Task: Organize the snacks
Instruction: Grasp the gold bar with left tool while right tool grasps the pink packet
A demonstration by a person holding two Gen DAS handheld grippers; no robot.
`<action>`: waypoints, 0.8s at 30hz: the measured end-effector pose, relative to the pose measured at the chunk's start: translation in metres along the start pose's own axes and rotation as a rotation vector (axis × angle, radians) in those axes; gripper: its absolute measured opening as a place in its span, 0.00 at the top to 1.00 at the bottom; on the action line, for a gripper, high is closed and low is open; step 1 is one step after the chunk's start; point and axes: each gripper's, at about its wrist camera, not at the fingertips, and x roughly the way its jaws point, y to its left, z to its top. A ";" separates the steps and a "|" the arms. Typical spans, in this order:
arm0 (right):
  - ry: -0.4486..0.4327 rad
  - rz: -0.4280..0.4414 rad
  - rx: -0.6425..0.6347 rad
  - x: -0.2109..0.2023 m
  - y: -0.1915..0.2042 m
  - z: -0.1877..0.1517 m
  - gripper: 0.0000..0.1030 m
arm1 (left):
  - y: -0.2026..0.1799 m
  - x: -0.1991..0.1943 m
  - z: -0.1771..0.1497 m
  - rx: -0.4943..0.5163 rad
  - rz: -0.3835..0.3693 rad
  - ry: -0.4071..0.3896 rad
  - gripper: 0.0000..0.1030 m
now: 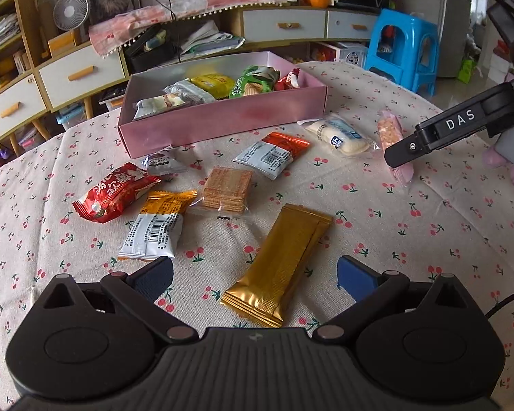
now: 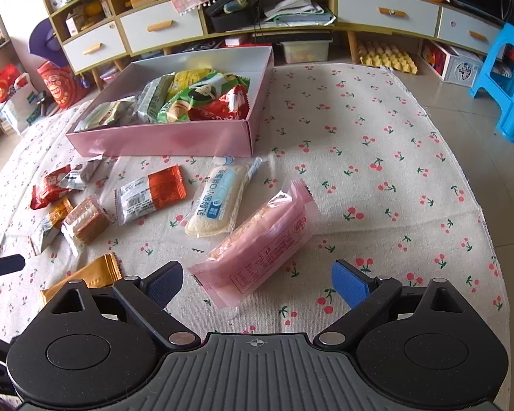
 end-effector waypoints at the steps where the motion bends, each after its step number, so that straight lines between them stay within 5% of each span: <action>1: 0.007 0.001 0.013 0.002 -0.002 0.000 0.08 | -0.002 0.002 0.000 0.000 0.007 0.007 0.03; 13: 0.058 -0.095 0.091 0.018 -0.025 -0.002 0.08 | 0.002 0.010 0.002 -0.035 0.038 0.024 0.25; 24: 0.030 0.001 0.122 0.001 -0.022 0.007 0.08 | 0.007 0.009 0.006 -0.075 0.027 0.031 0.57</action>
